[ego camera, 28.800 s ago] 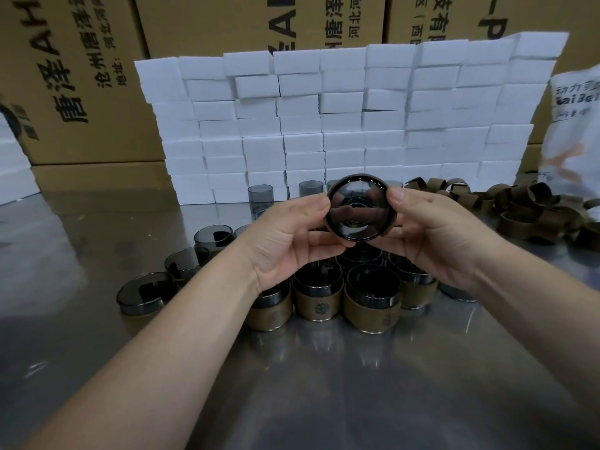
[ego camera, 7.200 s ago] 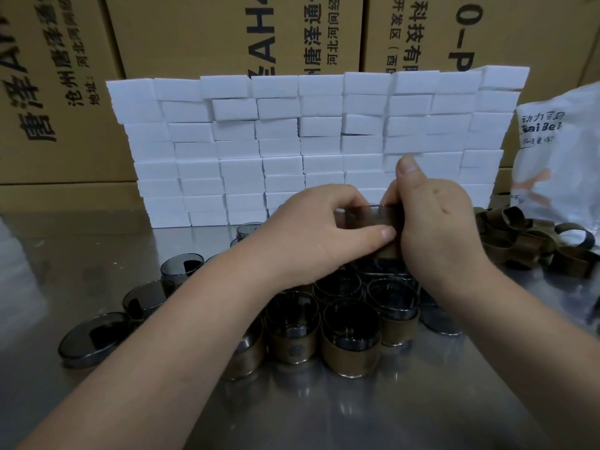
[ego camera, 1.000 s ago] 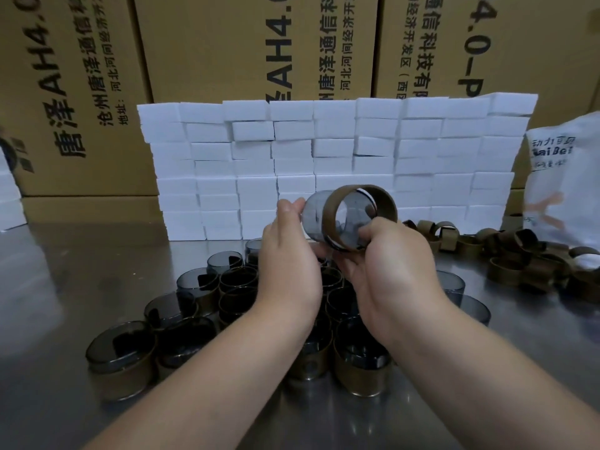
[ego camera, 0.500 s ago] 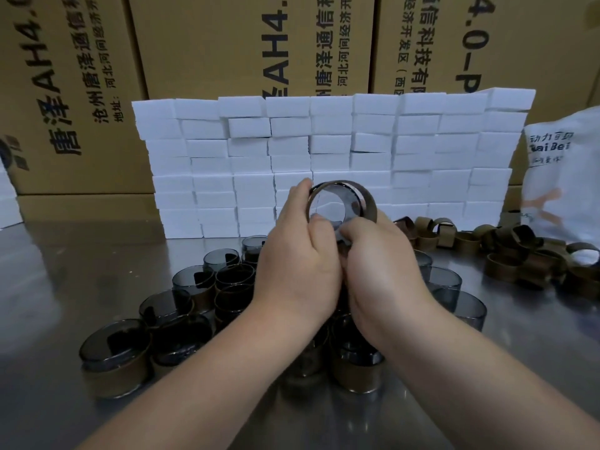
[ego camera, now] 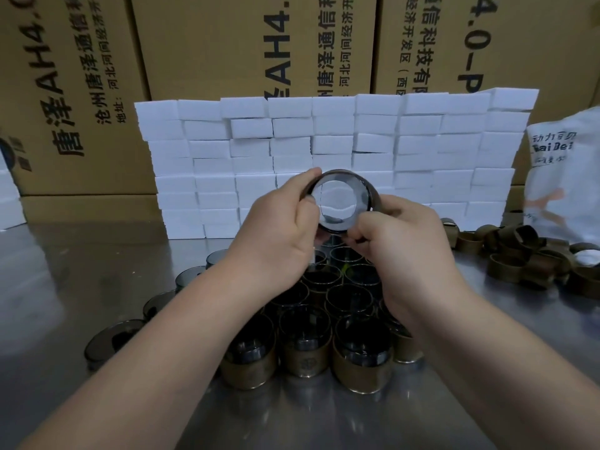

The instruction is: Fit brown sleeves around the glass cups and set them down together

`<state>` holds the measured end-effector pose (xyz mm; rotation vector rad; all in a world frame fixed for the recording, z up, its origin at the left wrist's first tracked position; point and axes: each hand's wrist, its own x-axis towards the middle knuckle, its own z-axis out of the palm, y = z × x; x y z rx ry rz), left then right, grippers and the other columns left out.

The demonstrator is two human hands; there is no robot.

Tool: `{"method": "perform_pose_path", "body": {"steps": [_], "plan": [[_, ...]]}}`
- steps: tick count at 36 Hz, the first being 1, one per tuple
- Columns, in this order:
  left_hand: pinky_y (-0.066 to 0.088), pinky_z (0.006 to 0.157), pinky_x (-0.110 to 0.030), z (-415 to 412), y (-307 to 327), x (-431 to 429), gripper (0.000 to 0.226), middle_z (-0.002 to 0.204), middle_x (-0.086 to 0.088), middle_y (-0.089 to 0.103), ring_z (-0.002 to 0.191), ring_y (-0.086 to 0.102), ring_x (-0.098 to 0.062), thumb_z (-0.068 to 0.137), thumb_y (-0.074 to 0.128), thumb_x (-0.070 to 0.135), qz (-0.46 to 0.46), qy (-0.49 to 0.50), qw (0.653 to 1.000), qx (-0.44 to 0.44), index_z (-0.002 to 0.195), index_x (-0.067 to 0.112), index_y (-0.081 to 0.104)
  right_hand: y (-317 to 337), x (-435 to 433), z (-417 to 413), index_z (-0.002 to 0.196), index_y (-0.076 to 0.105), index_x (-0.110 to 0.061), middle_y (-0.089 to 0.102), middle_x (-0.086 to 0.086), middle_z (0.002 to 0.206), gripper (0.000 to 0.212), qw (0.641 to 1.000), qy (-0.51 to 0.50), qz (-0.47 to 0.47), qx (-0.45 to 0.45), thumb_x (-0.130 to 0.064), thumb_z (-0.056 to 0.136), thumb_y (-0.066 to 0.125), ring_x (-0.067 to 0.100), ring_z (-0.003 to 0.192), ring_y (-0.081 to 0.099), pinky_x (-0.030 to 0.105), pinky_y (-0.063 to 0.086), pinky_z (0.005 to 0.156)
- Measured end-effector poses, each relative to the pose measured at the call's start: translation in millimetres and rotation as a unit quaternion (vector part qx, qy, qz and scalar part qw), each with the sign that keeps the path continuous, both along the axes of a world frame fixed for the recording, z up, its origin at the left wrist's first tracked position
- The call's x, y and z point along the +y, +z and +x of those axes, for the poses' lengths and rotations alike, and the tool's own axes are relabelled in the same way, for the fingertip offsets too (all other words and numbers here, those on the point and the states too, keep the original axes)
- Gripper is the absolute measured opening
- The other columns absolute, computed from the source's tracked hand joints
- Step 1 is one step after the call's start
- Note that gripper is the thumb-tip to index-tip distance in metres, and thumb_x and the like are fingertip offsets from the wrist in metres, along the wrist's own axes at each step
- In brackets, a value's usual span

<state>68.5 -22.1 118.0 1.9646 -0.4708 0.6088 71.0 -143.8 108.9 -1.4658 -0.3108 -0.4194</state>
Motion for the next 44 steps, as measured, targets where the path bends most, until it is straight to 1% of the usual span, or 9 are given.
{"method": "perform_pose_path", "body": {"steps": [5, 11, 16, 20, 25, 31, 35, 39, 44], "plan": [[0.055, 0.081, -0.043, -0.7, 1.7, 3.3, 0.045, 0.100, 0.004, 0.065, 0.084, 0.068, -0.016, 0.087, 0.031, 0.031, -0.004, -0.016, 1.000, -0.009, 0.128, 0.027, 0.048, 2.7, -3.7, 0.0, 0.075, 0.064, -0.003, 0.050, 0.015, 0.069, 0.028, 1.000, -0.008, -0.002, 0.010, -0.006, 0.050, 0.049, 0.023, 0.067, 0.043, 0.039, 0.038, 0.067], [0.057, 0.079, -0.035, -3.9, 4.6, 4.8, 0.035, 0.111, -0.004, 0.066, 0.085, 0.070, -0.016, 0.100, 0.035, 0.019, -0.031, -0.042, 0.999, -0.009, 0.131, 0.016, 0.052, 9.4, -7.3, -7.5, 0.073, 0.067, -0.004, 0.057, 0.023, 0.070, 0.030, 1.000, -0.005, 0.014, 0.017, -0.007, 0.047, 0.052, 0.024, 0.071, 0.045, 0.052, 0.051, 0.076], [0.058, 0.073, -0.030, -1.2, 5.3, 5.3, 0.033, 0.107, -0.005, 0.068, 0.083, 0.070, -0.014, 0.099, 0.041, 0.016, -0.100, -0.058, 0.993, 0.003, 0.129, 0.013, 0.055, 15.0, -4.9, -14.9, 0.074, 0.066, -0.004, 0.055, 0.037, 0.093, 0.029, 1.000, -0.015, 0.009, 0.023, -0.008, 0.048, 0.055, 0.024, 0.072, 0.047, 0.073, 0.038, 0.078], [0.057, 0.065, -0.025, 1.5, 3.7, 4.2, 0.030, 0.103, -0.007, 0.068, 0.077, 0.070, -0.014, 0.097, 0.043, 0.015, -0.141, -0.061, 0.988, -0.003, 0.123, 0.011, 0.059, 14.1, -5.9, -12.8, 0.068, 0.071, -0.010, 0.057, 0.034, 0.091, 0.025, 1.000, -0.014, 0.006, 0.017, -0.007, 0.049, 0.056, 0.027, 0.070, 0.051, 0.071, 0.041, 0.079], [0.055, 0.058, -0.021, 2.6, 3.6, 4.2, 0.022, 0.097, -0.007, 0.068, 0.073, 0.070, -0.013, 0.096, 0.046, 0.013, -0.184, -0.086, 0.979, -0.006, 0.110, 0.017, 0.063, 13.8, -7.6, -9.7, 0.067, 0.075, -0.020, 0.061, 0.030, 0.094, 0.023, 1.000, -0.013, -0.015, -0.003, -0.010, 0.053, 0.060, 0.051, 0.086, 0.060, 0.067, 0.044, 0.081], [0.052, 0.054, -0.018, 2.1, 5.3, 5.6, 0.016, 0.096, -0.008, 0.069, 0.065, 0.070, -0.016, 0.090, 0.055, 0.019, -0.213, -0.103, 0.972, -0.014, 0.104, 0.021, 0.064, 13.1, -13.4, -3.4, 0.073, 0.077, -0.023, 0.068, 0.022, 0.089, 0.022, 1.000, 0.014, -0.011, -0.018, -0.013, 0.058, 0.065, 0.045, 0.095, 0.060, 0.063, 0.048, 0.083], [0.050, 0.052, -0.019, 2.2, 6.1, 6.7, 0.036, 0.092, -0.007, 0.069, 0.057, 0.068, -0.019, 0.068, 0.061, 0.042, -0.226, -0.104, 0.968, -0.027, 0.099, 0.025, 0.064, 12.1, -16.7, 2.6, 0.091, 0.073, -0.013, 0.075, 0.006, 0.081, 0.033, 0.999, 0.027, -0.013, -0.015, -0.020, 0.058, 0.069, 0.024, 0.085, 0.071, 0.048, 0.053, 0.090], [0.051, 0.059, -0.020, 3.0, 6.1, 4.9, 0.026, 0.110, -0.005, 0.065, 0.065, 0.068, -0.017, 0.076, 0.064, 0.042, -0.216, -0.130, 0.968, -0.018, 0.099, 0.034, 0.061, 12.9, -18.7, 3.1, 0.094, 0.073, -0.015, 0.075, -0.001, 0.085, 0.035, 0.999, 0.029, 0.002, -0.035, -0.026, 0.061, 0.074, 0.015, 0.087, 0.071, 0.042, 0.051, 0.093], [0.050, 0.067, -0.024, 3.4, 6.0, 6.1, 0.058, 0.099, 0.001, 0.067, 0.072, 0.066, -0.012, 0.075, 0.056, 0.041, -0.232, -0.174, 0.956, 0.039, 0.129, 0.022, 0.046, 12.0, -19.5, 3.5, 0.103, 0.071, -0.019, 0.073, -0.003, 0.098, 0.045, 0.999, 0.029, 0.003, -0.044, -0.038, 0.062, 0.074, 0.010, 0.094, 0.069, 0.036, 0.051, 0.090]]}}
